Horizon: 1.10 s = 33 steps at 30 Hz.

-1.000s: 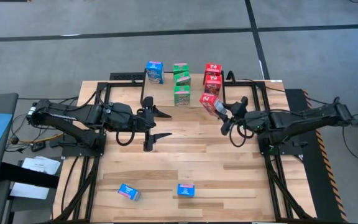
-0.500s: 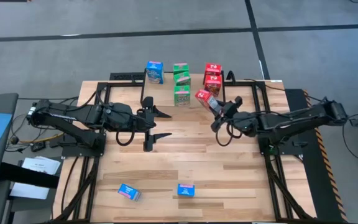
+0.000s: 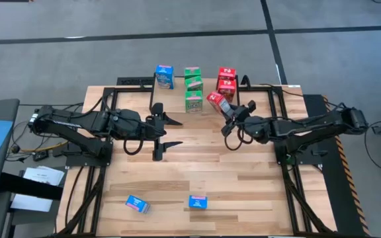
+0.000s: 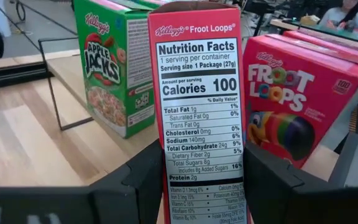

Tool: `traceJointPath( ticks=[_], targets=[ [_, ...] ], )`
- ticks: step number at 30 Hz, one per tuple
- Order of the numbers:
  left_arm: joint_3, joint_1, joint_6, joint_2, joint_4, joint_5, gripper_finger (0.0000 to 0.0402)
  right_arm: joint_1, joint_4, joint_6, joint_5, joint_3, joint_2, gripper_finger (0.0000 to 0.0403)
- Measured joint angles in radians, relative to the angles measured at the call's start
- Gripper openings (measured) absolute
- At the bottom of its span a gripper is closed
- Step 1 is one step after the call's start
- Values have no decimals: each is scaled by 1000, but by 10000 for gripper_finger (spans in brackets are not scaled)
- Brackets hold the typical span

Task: Stack cereal on shelf
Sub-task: Put the red cereal box on the shelf aligned with the red cereal boxes

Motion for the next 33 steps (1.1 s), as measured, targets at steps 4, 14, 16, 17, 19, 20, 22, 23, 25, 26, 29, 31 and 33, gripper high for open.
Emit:
traceJointPath(
  ticks=[4,14,16,17,19,20,22,23,25,26,29,31,33],
  targets=[
    [0,0,0,0,0,0,283,-6,44,-23,0,0,0,205],
    [0,0,18,0,0,0,283,-8,39,-70,-3,0,0,205],
    [0,0,18,0,0,0,283,-8,39,-72,-5,0,0,205],
    [0,0,18,0,0,0,283,-8,39,-72,-5,0,0,205],
    [0,0,17,0,0,0,283,-8,39,-72,-6,1,0,205],
    [0,0,17,0,0,0,283,-10,39,-77,-7,0,0,205],
    [0,0,17,0,0,0,283,-13,38,-94,-6,0,0,205],
    [0,0,17,0,0,0,283,-15,38,-101,-7,0,0,205],
    [0,0,16,0,0,0,283,-21,36,-127,-10,0,0,205],
    [0,0,16,0,0,0,283,-24,34,-138,-19,0,0,205],
    [0,0,15,0,0,0,283,-36,31,-145,-68,1,0,205],
    [0,0,15,0,0,0,283,-45,26,-147,-109,1,0,205],
    [0,0,15,0,0,0,283,-54,22,-147,-122,2,-1,205]
  ],
)
